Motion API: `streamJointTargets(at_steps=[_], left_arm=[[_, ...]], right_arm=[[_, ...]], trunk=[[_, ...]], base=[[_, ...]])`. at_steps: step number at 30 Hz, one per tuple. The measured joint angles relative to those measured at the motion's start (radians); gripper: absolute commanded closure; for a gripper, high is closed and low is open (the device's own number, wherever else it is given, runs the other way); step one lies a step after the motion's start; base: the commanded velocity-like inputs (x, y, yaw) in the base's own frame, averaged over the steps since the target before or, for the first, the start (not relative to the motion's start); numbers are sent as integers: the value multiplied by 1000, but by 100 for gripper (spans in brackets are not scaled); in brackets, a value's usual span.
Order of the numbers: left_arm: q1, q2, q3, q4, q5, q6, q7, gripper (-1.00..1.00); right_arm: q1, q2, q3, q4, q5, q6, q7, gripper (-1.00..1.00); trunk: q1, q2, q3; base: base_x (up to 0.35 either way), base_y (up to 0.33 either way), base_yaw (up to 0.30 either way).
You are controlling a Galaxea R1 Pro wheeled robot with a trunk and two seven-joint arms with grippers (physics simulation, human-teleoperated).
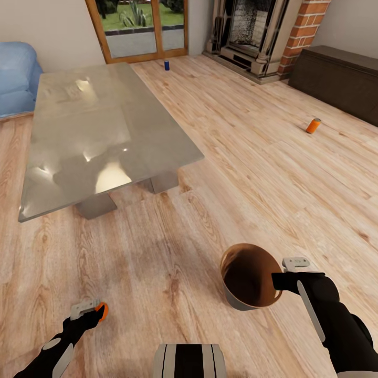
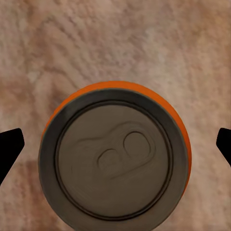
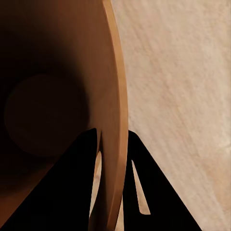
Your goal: Put the three can of soda from the living room inside the tash can in the kitchen.
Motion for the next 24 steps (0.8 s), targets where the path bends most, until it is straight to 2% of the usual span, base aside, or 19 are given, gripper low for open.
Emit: streamJointTargets(at_steps=[21,22,24], left_arm=[[0,0,0,0,0,0,0,-100],[0,0,0,0,0,0,0,100],[0,0,0,0,1,0,0,100]], right_arm=[[0,0,0,0,0,0,0,100],[0,0,0,0,0,0,0,100],[0,0,0,0,0,0,0,100]], trunk=[[0,0,0],[0,0,0],[0,0,0]], base=[[0,0,0],[0,0,0],[0,0,0]])
